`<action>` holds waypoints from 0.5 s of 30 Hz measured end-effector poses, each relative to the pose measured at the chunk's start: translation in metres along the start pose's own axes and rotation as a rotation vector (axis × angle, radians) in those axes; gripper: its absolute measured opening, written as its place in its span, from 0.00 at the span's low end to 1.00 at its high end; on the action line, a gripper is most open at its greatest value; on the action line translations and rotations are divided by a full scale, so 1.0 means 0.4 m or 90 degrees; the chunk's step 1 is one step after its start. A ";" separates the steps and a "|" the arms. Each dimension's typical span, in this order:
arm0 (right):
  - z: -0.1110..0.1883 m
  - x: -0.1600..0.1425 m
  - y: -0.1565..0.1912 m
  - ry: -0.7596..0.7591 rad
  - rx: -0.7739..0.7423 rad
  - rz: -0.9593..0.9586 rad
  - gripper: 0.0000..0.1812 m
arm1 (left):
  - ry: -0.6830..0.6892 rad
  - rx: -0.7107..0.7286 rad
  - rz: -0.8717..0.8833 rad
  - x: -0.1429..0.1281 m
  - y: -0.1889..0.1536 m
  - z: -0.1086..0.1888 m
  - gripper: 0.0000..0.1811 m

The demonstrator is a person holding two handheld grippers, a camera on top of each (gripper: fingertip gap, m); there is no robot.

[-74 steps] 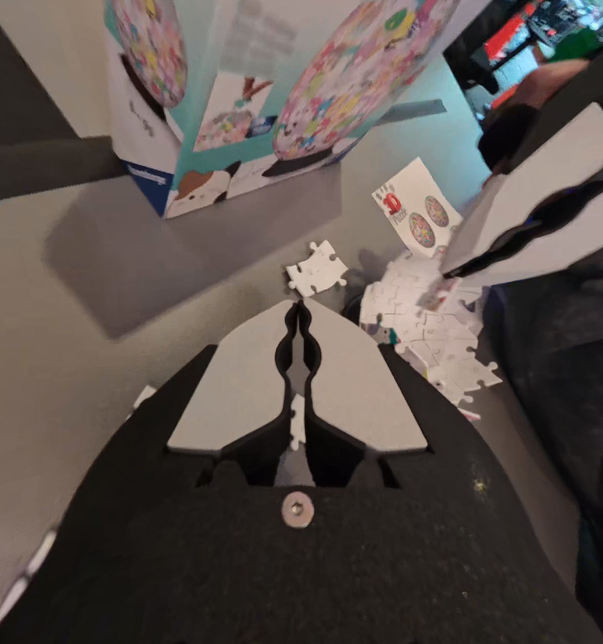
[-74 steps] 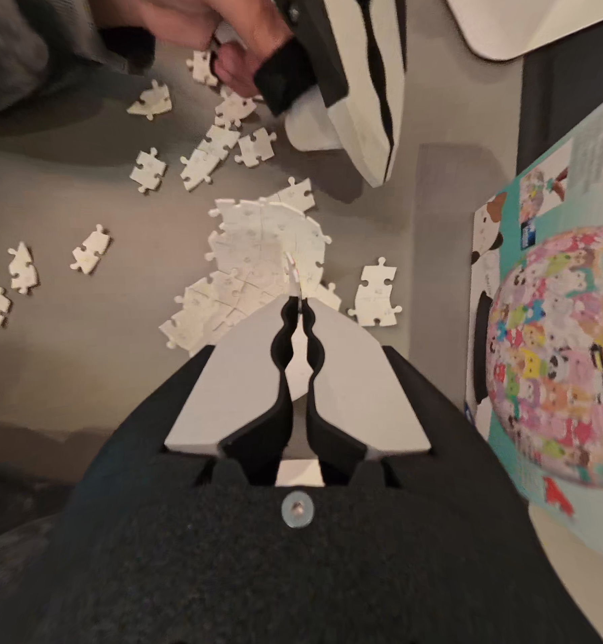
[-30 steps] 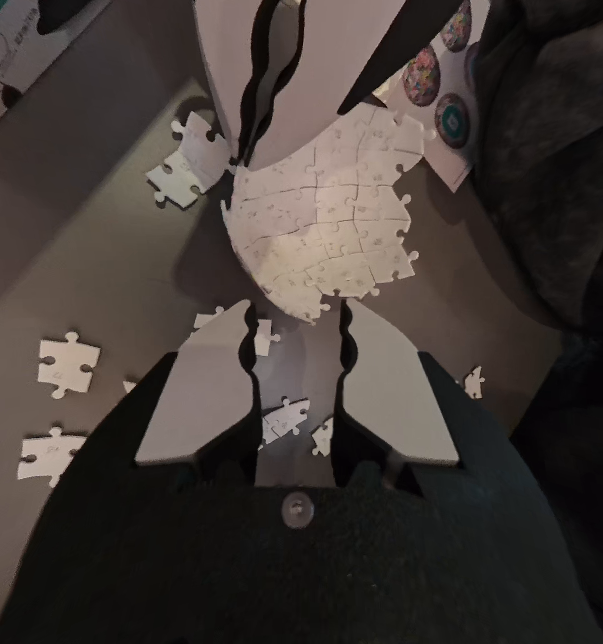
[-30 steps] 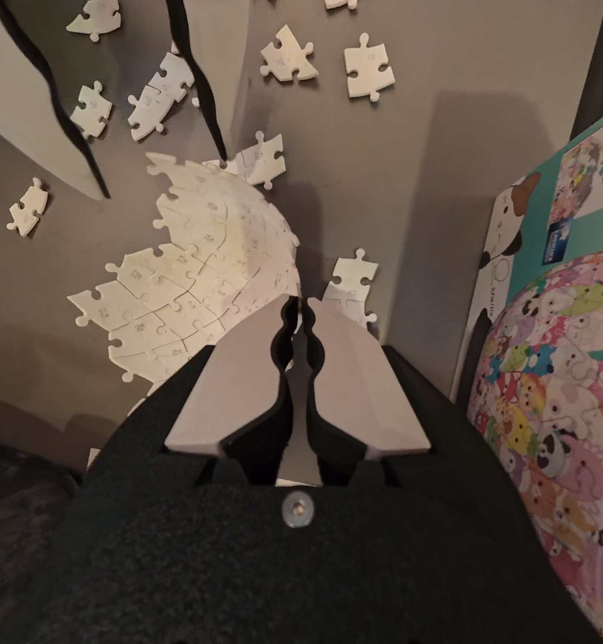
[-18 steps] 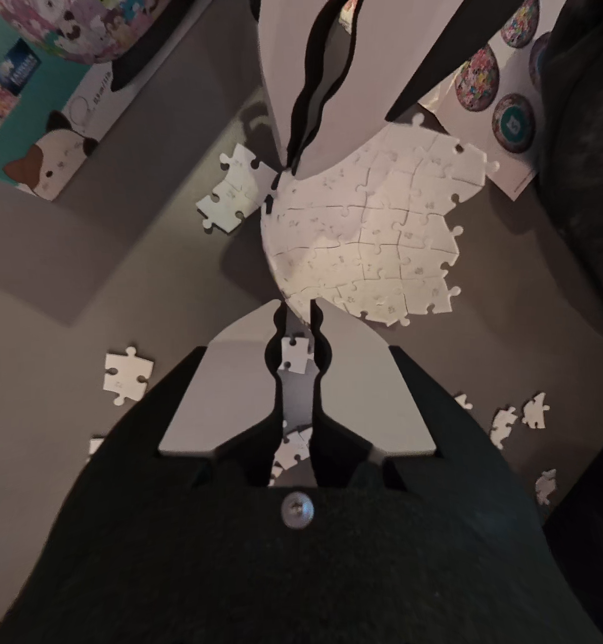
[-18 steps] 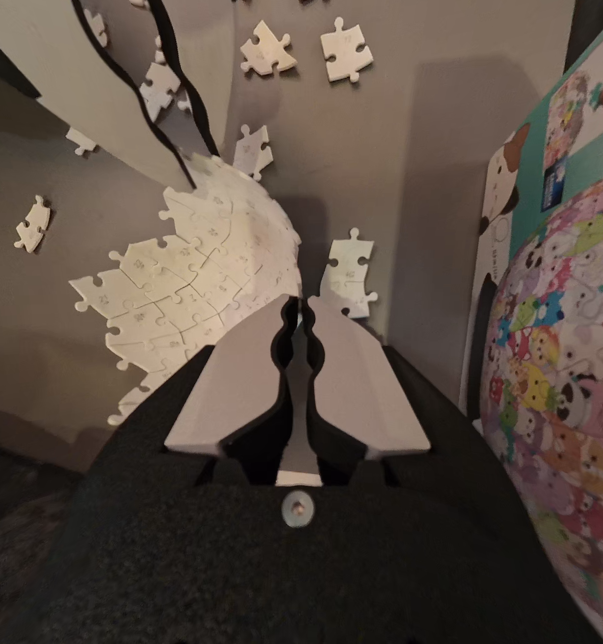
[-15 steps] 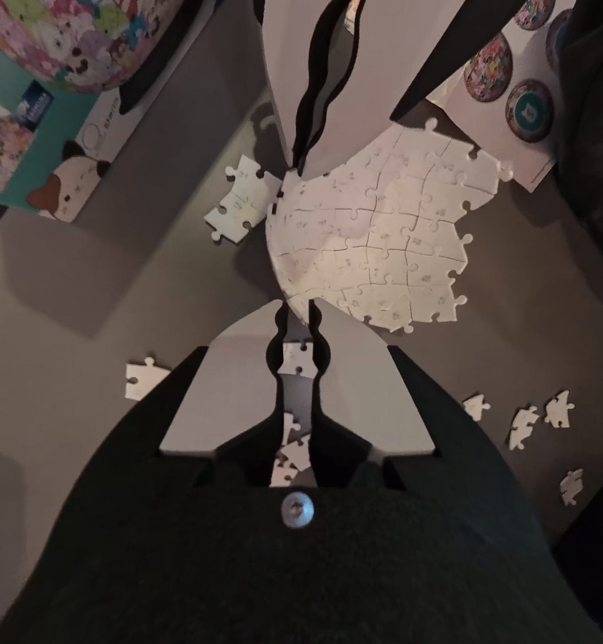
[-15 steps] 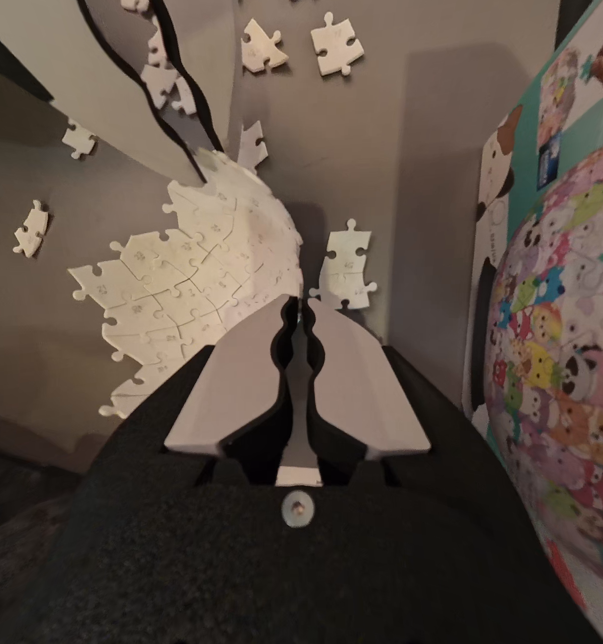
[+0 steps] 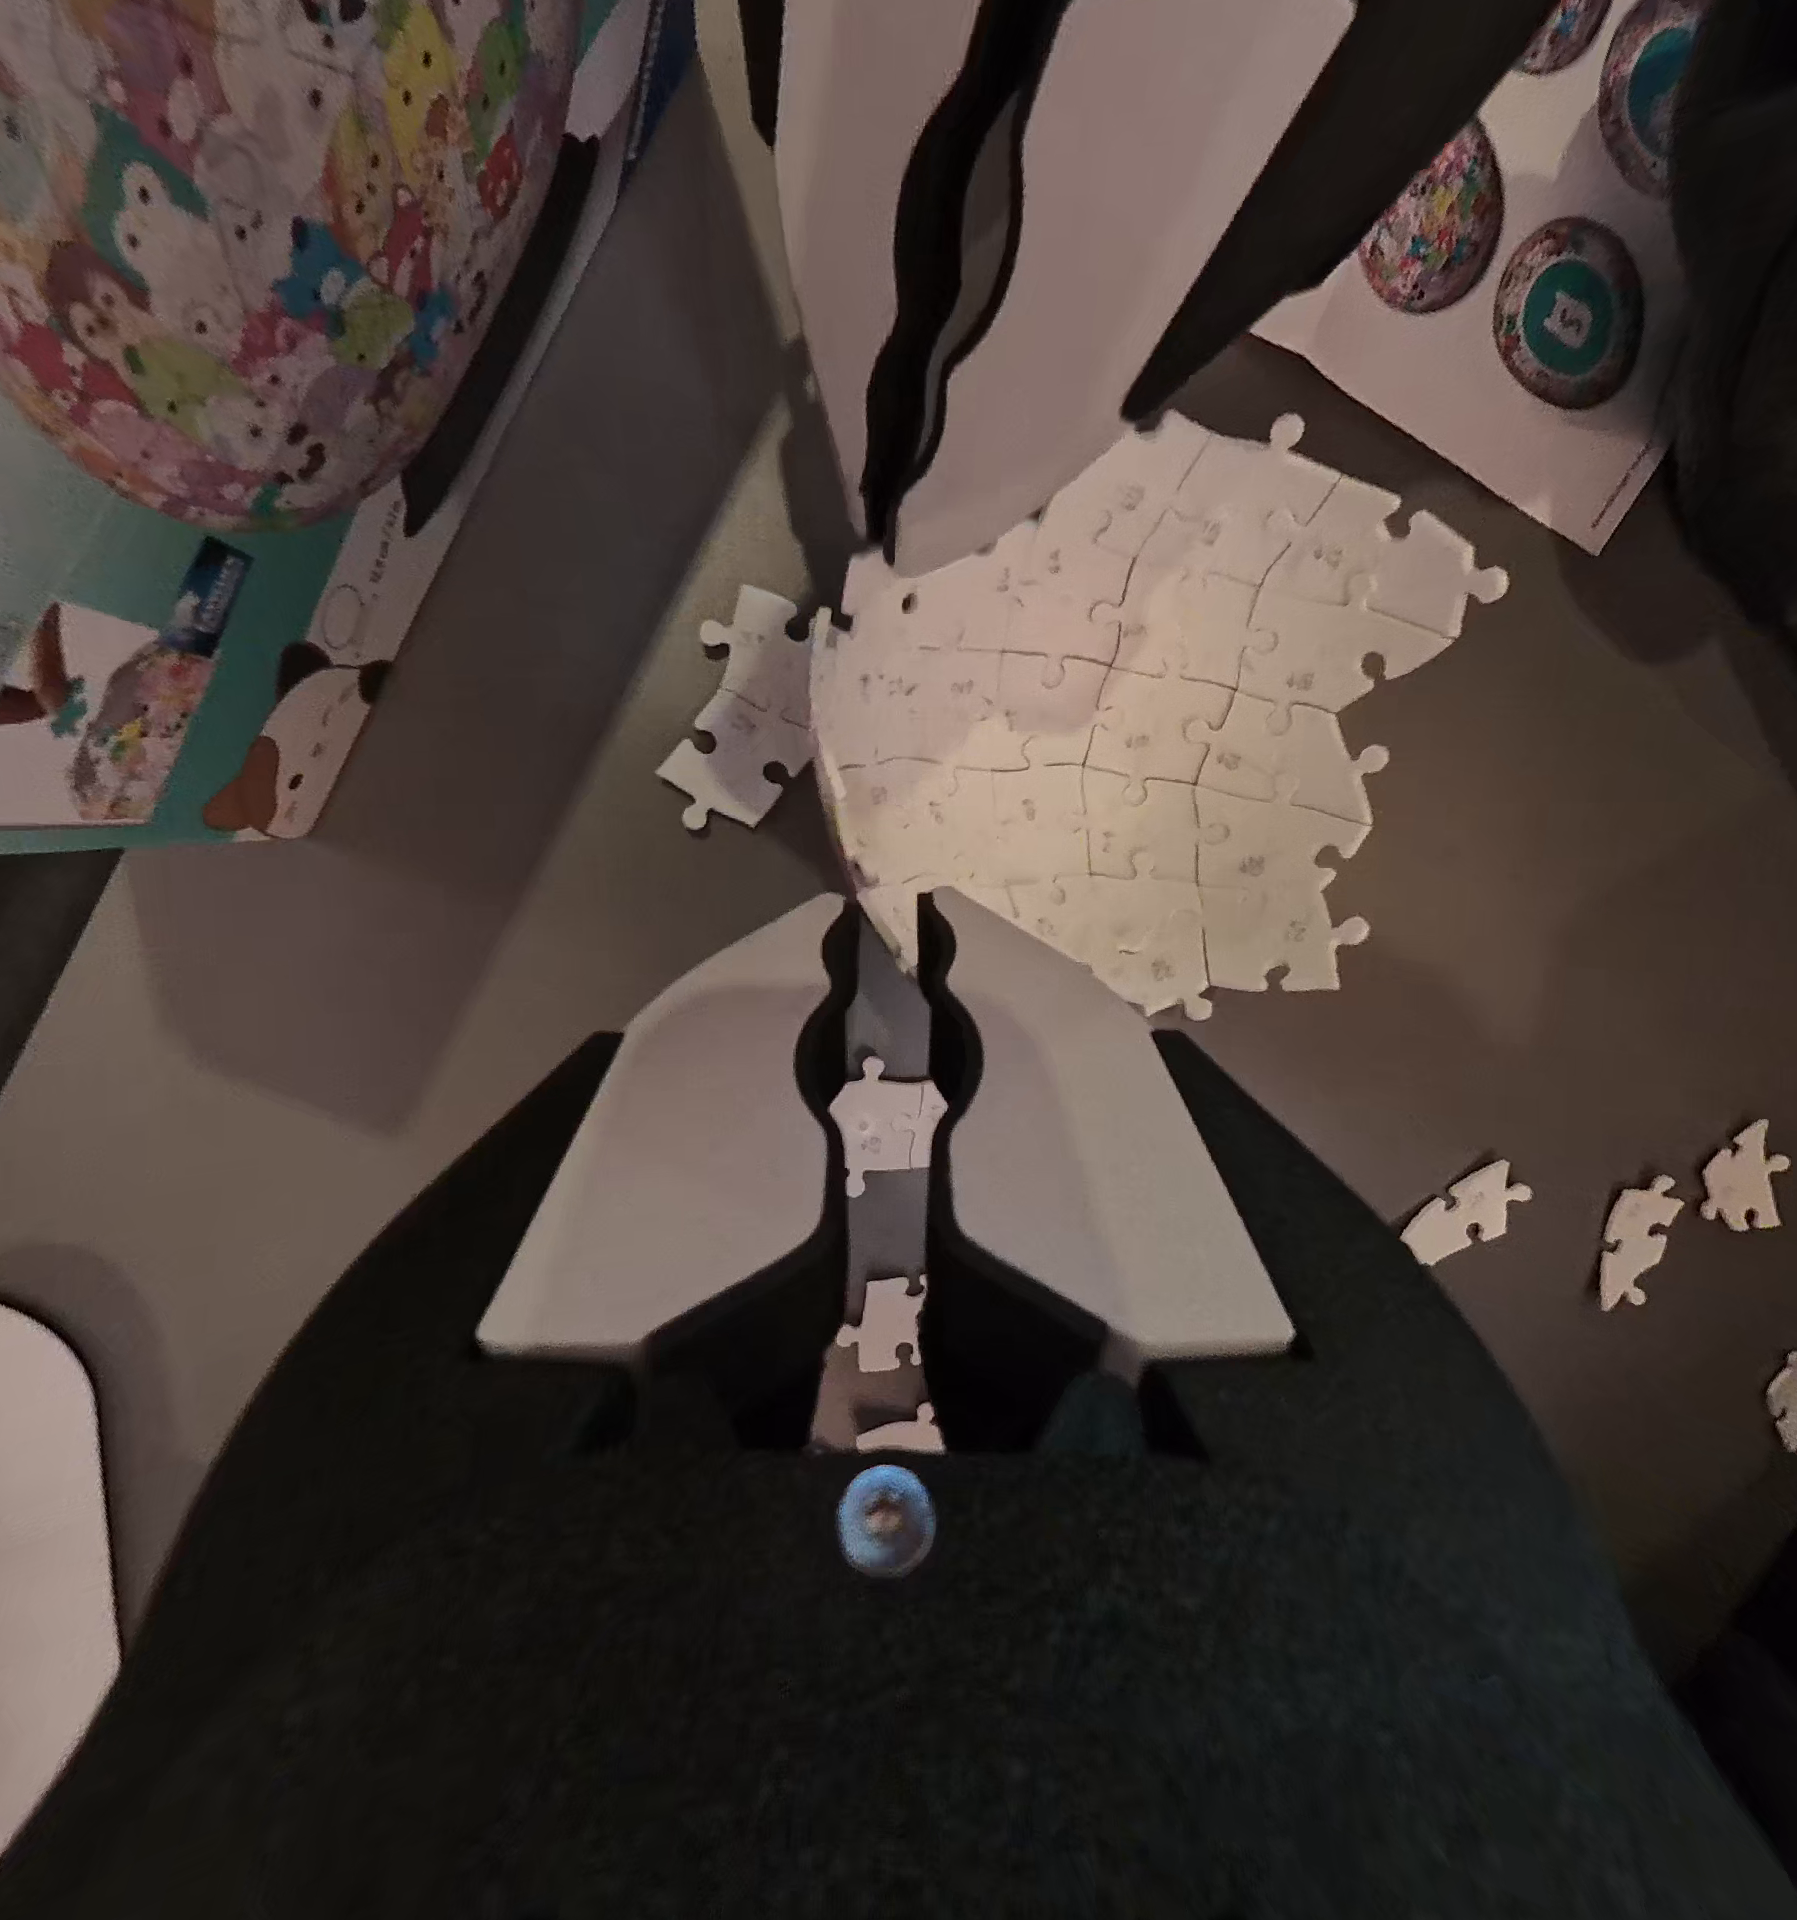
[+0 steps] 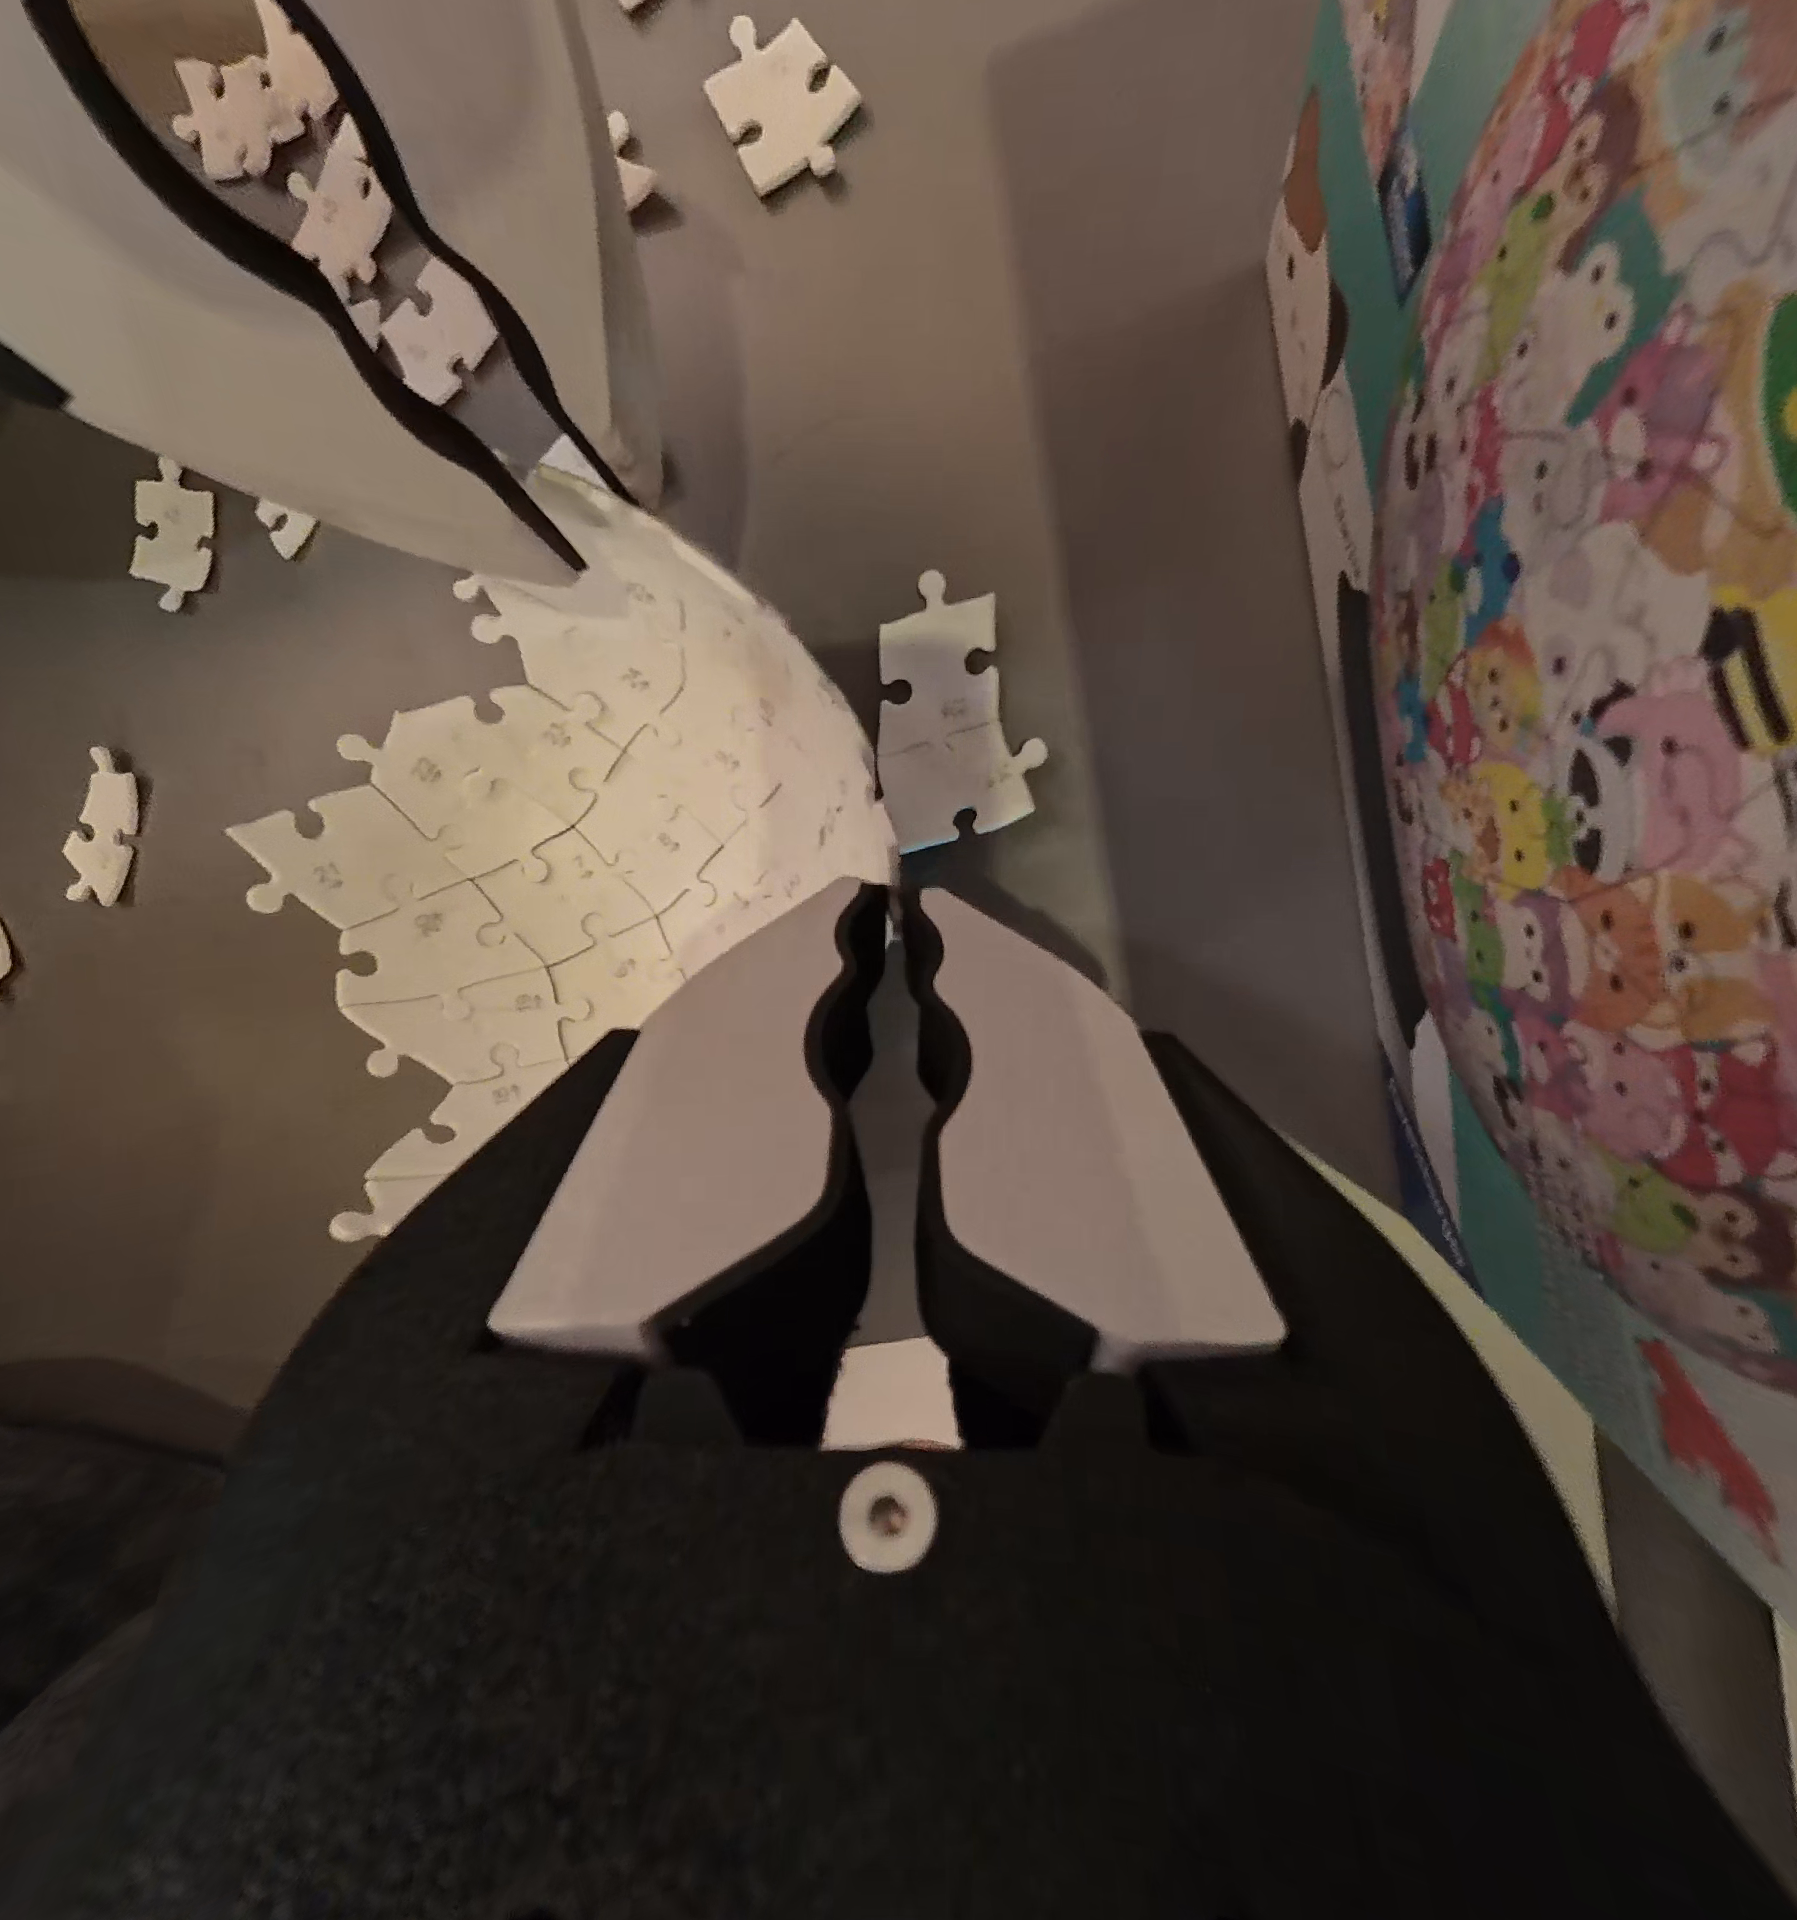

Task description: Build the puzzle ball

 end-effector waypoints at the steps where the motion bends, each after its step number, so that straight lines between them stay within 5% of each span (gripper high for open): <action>1: -0.002 0.002 0.002 0.000 -0.001 0.004 0.02 | 0.000 -0.001 0.002 -0.001 0.001 0.000 0.06; 15: 0.020 -0.004 0.016 -0.015 -0.048 0.011 0.01 | -0.008 -0.012 0.018 -0.005 0.006 -0.001 0.05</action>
Point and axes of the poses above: each gripper's, where its closed fingertips meet, z back along the fingers, x out of its top, y = z × x across the jaws, the point moved 6 cm from there along z, back along the fingers, and after that the axes turned 2 degrees about -x, right-handed, at the moved point
